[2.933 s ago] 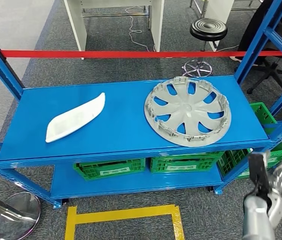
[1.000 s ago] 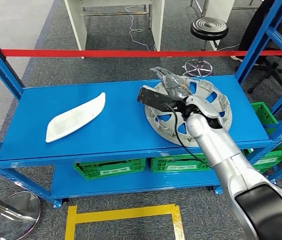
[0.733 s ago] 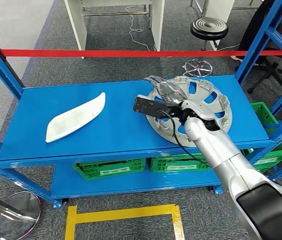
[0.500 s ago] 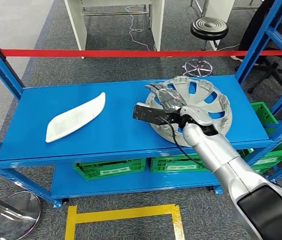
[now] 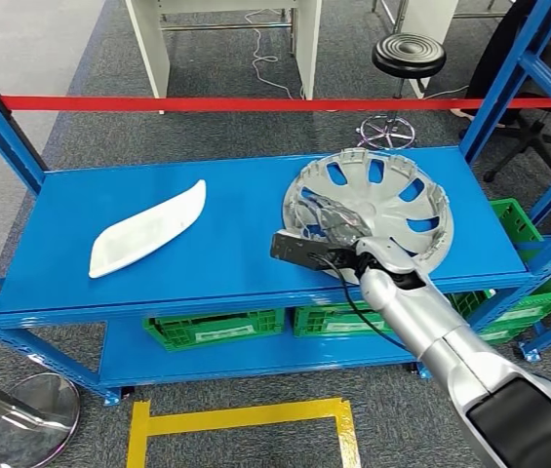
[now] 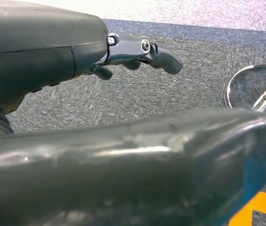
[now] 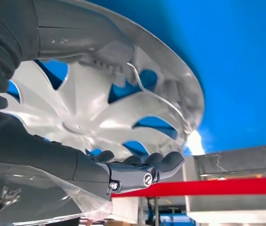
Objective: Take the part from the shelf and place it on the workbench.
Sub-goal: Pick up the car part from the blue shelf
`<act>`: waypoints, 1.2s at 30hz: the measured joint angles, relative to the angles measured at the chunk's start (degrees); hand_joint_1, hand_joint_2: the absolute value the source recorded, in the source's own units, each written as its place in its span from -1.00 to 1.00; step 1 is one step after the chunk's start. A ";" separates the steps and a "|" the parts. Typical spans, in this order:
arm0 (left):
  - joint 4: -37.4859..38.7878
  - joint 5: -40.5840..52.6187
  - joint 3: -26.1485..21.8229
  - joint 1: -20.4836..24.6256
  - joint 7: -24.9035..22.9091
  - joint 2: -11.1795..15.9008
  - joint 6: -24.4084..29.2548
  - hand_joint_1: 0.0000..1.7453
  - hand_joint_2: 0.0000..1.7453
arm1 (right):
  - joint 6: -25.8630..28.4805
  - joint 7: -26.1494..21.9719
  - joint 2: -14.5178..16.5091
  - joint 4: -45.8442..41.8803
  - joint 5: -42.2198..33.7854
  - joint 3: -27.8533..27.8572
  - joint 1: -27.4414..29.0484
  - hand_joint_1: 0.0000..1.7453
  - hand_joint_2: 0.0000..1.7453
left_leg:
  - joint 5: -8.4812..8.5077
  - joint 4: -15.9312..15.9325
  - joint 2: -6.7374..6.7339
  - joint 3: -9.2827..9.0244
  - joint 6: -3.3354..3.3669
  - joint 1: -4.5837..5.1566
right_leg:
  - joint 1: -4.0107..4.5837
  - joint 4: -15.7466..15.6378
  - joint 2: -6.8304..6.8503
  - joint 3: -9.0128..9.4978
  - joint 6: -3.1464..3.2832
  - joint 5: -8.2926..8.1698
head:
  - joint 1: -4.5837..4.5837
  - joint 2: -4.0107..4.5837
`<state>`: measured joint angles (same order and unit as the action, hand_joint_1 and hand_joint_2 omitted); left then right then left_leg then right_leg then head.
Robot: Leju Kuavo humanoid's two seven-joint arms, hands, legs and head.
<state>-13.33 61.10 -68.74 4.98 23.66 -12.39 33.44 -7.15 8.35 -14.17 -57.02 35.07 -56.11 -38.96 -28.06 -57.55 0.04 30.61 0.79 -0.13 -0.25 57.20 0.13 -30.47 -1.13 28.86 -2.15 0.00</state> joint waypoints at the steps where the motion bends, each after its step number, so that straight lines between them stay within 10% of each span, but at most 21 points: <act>1: 0.00 0.03 0.00 0.00 -0.01 -0.01 0.00 -1.00 -1.00 | 0.24 0.13 -0.06 0.36 0.00 0.01 0.16 -1.00 1.00 | 0.00 0.00 0.00 0.00 0.00 0.00 | 0.00 0.00 0.00 0.00 0.00 0.00 | 0.00 0.00; 36: 0.13 1.68 0.02 -0.03 -0.51 0.02 0.13 -1.00 -1.00 | -3.14 -4.65 -2.19 3.47 -3.55 1.72 1.42 -1.00 1.00 | 0.00 0.00 0.00 0.01 0.00 0.00 | 0.00 0.00 0.00 -0.01 0.00 0.00 | 0.00 0.00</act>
<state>-13.20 62.77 -68.72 4.95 23.15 -12.37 33.57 -10.29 3.70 -16.35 -53.55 31.52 -54.39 -37.55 -28.06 -57.55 0.04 30.61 0.79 -0.13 -0.25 57.20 0.13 -30.48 -1.13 28.86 -2.15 0.00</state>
